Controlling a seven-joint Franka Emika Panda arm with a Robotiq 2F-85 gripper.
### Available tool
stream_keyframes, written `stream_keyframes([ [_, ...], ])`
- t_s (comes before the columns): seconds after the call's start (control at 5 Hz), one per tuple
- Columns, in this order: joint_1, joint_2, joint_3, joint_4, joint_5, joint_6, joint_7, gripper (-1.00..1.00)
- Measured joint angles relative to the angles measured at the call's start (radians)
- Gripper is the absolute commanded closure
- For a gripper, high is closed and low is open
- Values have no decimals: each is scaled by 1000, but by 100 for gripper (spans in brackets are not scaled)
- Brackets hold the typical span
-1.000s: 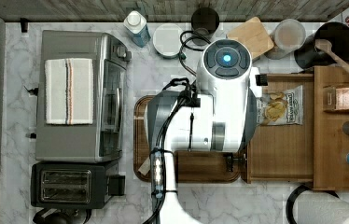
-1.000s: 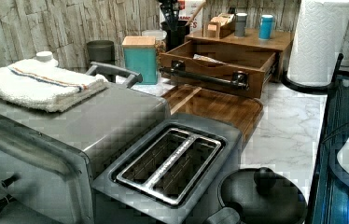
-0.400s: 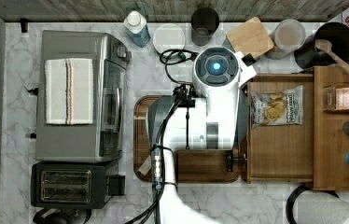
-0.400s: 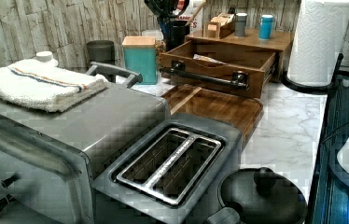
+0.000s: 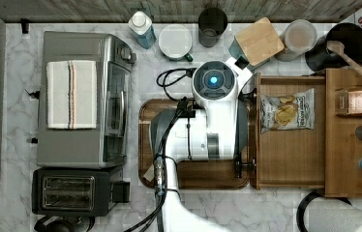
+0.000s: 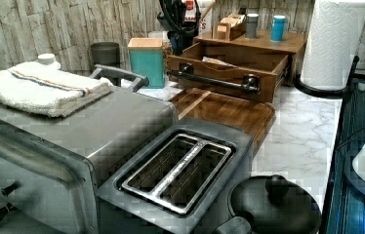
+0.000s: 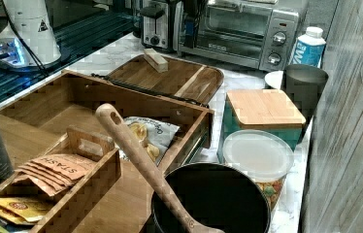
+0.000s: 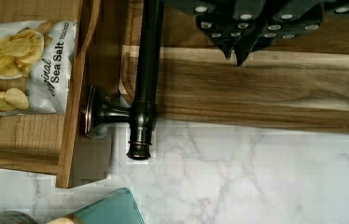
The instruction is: Close the drawer.
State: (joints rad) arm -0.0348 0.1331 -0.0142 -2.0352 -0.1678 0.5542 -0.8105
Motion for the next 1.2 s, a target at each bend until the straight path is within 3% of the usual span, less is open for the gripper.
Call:
stream_keyframes([
  [0.4, 7, 64, 4, -25, -123, 6, 1, 100],
  [0.8, 8, 130, 3, -86, -181, 172, 119, 100],
  [1.2, 4, 127, 6, -109, -189, 116, 133, 100],
])
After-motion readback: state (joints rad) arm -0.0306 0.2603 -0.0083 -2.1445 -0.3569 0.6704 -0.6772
